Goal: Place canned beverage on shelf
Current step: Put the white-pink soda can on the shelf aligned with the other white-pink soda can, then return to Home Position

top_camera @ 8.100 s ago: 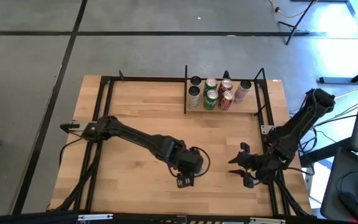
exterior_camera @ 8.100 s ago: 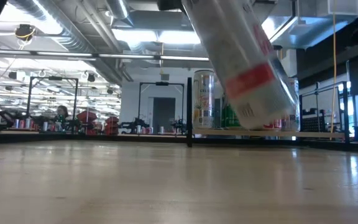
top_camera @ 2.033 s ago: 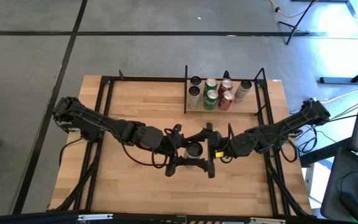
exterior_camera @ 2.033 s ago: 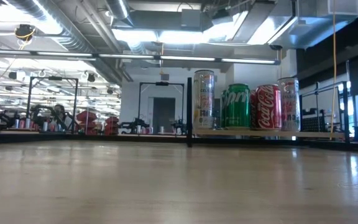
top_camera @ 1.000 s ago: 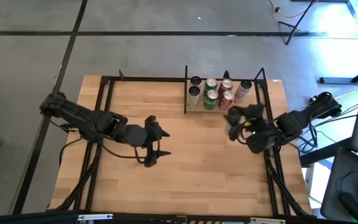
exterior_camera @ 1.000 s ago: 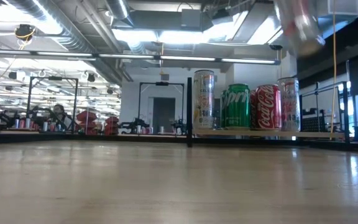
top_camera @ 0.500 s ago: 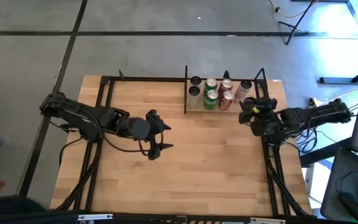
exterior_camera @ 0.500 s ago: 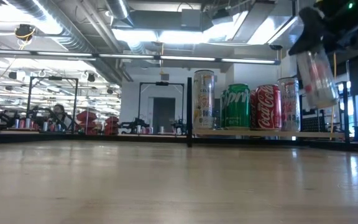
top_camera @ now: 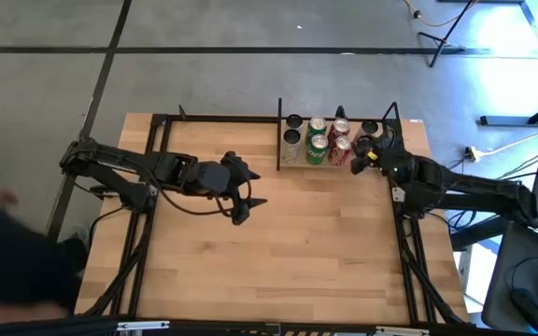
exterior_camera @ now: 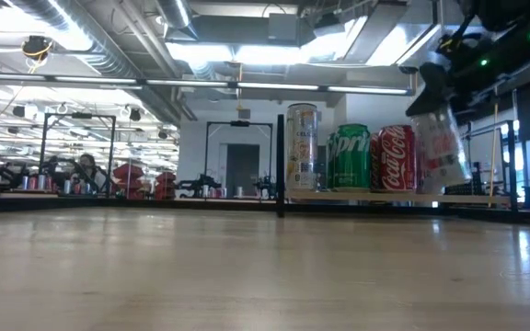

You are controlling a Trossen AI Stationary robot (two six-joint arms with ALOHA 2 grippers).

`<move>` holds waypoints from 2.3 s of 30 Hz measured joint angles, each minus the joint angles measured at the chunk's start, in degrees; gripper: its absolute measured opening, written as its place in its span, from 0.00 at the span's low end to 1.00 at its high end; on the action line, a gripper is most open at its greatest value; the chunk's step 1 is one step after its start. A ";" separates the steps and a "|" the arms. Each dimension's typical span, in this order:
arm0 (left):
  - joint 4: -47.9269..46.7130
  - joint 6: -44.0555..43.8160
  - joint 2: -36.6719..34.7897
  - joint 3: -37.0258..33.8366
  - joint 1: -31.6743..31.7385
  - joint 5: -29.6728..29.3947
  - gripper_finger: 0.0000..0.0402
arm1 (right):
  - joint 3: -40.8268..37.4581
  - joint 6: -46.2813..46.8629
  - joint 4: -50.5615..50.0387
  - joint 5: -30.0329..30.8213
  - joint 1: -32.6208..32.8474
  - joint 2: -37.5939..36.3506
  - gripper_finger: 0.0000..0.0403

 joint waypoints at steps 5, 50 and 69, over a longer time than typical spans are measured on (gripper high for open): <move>0.27 -0.01 0.00 -0.02 0.09 -0.65 0.80 | -3.60 -3.96 8.97 -9.09 -7.30 0.02 0.55; 1.52 -2.00 -1.87 -0.04 -2.95 3.45 0.79 | 18.90 9.14 0.05 -48.11 -10.81 3.82 0.71; 14.28 13.23 -21.67 -22.30 -1.75 10.77 0.01 | 19.09 6.45 8.50 -38.56 18.72 12.05 0.06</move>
